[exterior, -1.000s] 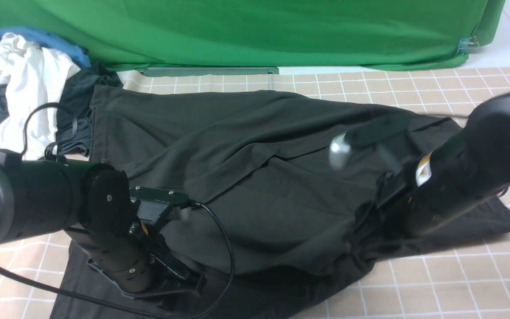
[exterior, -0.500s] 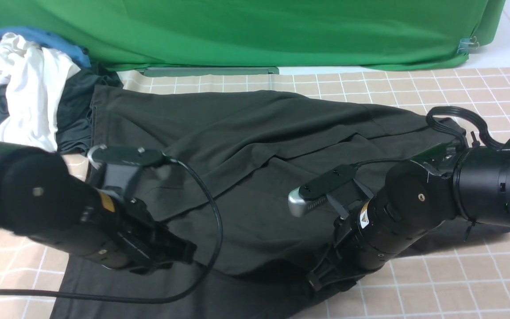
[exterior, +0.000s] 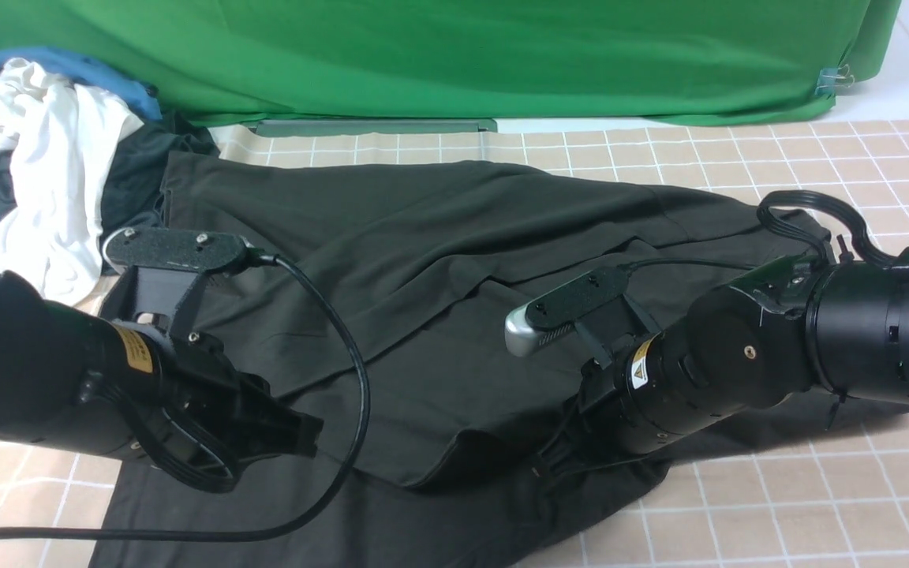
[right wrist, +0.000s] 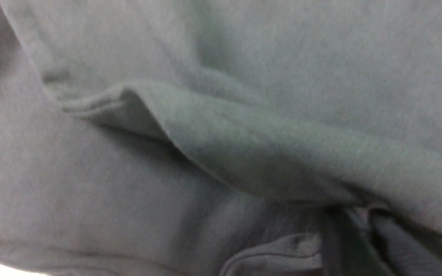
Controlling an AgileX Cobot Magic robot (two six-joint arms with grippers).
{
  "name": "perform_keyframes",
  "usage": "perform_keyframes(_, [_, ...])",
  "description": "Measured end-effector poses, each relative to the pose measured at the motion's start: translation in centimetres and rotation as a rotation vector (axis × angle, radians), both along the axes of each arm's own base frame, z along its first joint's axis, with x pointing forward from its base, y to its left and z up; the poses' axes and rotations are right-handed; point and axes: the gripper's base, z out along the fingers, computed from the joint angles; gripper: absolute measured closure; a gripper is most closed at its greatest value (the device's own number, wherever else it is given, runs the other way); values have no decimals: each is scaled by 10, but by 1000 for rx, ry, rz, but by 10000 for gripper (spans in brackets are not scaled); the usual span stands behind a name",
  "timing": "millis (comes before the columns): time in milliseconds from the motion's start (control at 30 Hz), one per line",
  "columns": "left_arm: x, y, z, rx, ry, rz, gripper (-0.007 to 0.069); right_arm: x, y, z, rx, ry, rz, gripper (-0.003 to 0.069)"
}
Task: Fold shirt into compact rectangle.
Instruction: 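Grasp the near edge of the shirt at its hem and shoulder corners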
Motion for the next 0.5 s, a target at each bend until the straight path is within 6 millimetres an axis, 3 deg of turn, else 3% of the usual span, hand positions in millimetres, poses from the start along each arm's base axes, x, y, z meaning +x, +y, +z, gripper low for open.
perform_keyframes(133, [-1,0,-1,4,13,1,606,-2,-1,0,-11,23,1,618])
perform_keyframes(500, [-1,0,-1,4,14,1,606,-31,-4,26,-6,112,-24,620])
